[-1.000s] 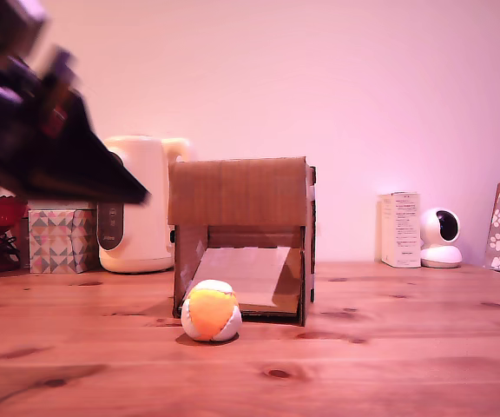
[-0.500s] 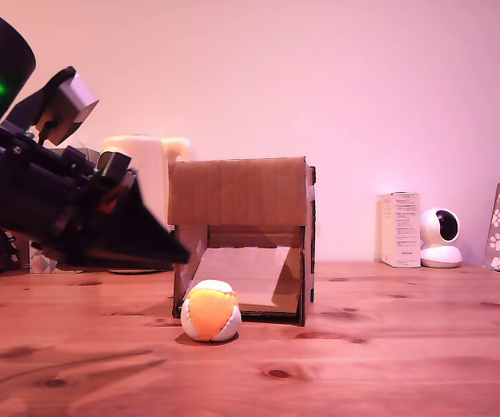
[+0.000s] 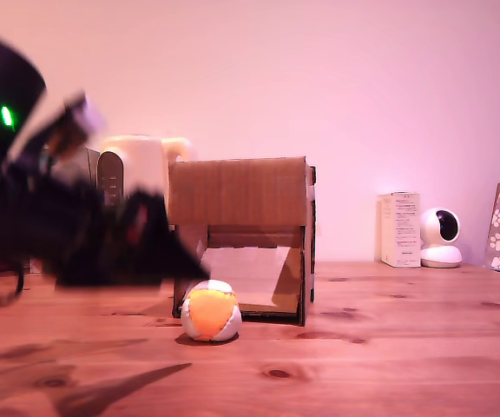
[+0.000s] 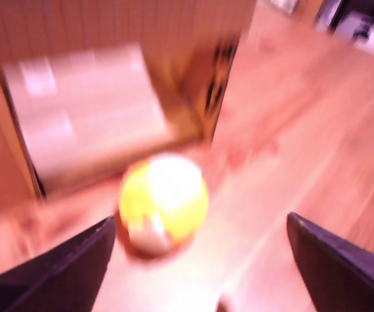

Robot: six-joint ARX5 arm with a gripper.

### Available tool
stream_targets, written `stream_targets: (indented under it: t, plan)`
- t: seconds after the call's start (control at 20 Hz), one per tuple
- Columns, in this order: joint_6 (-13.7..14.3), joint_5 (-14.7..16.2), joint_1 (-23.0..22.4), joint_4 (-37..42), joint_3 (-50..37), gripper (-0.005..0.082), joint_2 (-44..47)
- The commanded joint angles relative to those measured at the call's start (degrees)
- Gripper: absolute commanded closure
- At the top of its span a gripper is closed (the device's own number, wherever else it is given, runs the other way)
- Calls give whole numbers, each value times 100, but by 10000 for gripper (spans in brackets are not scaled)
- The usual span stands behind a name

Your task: Drop the footbag into the cardboard dice tower

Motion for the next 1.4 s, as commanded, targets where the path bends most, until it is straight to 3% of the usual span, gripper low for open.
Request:
stream_targets:
  t: [0.0, 0.35, 0.45, 0.5, 0.65, 0.7, 1.05, 1.35]
  plan:
    - [42, 2, -20, 52, 225, -14, 227]
    - [92, 0, -20, 24, 855, -5, 1016]
    - [92, 2, -20, -9, 973, 61, 1106]
    - [92, 0, -20, -31, 1025, 147, 1110]
    - [85, 7, -20, -83, 1163, 591, 1108]
    - [85, 7, -20, -146, 1193, 679, 1108]
    - [81, 286, -17, -518, 1222, 700, 914]
    - [83, 374, -17, -1624, 1224, 700, -319]
